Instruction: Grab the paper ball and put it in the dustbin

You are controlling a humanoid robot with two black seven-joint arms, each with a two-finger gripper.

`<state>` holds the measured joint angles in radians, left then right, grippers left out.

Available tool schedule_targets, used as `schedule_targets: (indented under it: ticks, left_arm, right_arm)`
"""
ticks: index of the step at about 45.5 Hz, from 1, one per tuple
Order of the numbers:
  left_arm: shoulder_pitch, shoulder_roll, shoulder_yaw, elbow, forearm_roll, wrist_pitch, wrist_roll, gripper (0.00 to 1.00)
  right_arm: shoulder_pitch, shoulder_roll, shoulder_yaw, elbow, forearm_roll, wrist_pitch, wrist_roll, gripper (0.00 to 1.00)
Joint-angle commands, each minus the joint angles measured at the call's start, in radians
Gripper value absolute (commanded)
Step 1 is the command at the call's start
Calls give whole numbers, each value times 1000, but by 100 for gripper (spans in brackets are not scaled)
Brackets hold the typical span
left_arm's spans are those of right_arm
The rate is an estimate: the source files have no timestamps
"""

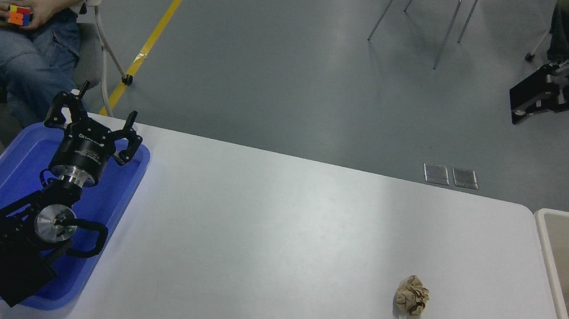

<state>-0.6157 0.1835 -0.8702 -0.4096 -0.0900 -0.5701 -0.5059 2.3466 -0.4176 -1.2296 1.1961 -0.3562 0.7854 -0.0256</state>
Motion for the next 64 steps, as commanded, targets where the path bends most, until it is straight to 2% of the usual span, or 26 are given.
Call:
schedule_targets:
  ticks: [1,64]
  left_arm:
    - [-1,1,0,0,1,-1,1,100]
    - [-1,-1,-1,0,-1,-2,0,100]
  right_arm:
    - [0,0,7,0,0,0,0,100]
    - [-56,23,9,2,13,0,1,100]
